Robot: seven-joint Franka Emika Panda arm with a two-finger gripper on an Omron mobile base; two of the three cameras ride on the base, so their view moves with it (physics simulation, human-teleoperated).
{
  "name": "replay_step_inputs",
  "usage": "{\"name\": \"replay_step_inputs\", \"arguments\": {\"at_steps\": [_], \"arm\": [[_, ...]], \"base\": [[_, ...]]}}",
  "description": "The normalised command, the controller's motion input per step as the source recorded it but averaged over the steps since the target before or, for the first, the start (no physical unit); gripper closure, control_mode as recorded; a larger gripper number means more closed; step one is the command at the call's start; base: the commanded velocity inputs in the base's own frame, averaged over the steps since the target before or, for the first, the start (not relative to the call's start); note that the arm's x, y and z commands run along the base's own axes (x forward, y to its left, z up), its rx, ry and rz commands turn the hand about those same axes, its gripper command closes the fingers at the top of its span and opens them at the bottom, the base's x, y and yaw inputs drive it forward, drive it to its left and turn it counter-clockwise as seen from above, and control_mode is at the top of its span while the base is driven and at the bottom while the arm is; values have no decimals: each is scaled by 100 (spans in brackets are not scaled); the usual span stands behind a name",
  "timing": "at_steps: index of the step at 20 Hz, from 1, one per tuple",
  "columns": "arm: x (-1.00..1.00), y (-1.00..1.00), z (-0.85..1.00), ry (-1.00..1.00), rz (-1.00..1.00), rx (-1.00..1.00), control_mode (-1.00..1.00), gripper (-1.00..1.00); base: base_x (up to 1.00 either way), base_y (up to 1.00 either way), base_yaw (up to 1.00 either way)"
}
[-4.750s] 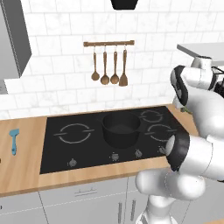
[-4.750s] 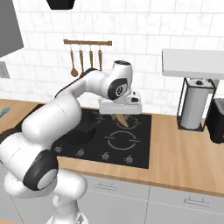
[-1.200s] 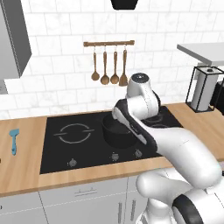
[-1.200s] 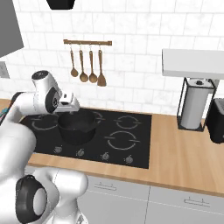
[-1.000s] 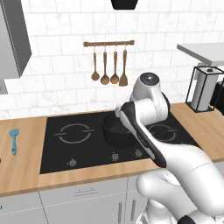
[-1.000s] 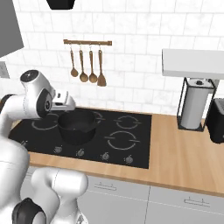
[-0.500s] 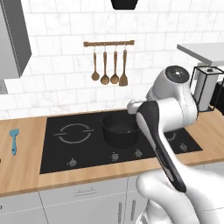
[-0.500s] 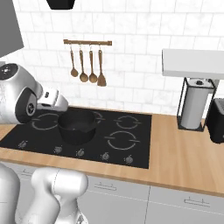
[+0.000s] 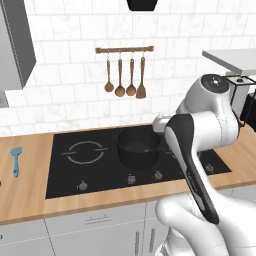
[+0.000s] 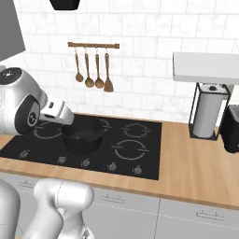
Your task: Put the onion and sweet potato in the pot. Retrieve the spatula and lightly stir the vegetables in the pot.
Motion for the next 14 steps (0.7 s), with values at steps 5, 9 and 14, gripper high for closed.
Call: {"name": "replay_step_inputs", "arguments": {"at_steps": [5, 9, 14], "arm": [[-1, 0, 0, 0, 0, 0, 100, -100], [0, 0, 0, 0, 0, 0, 100, -100], [0, 0, 0, 0, 0, 0, 100, -100]], "base": [[-3, 17, 0], [-2, 97, -1], [0, 99, -4]]}}
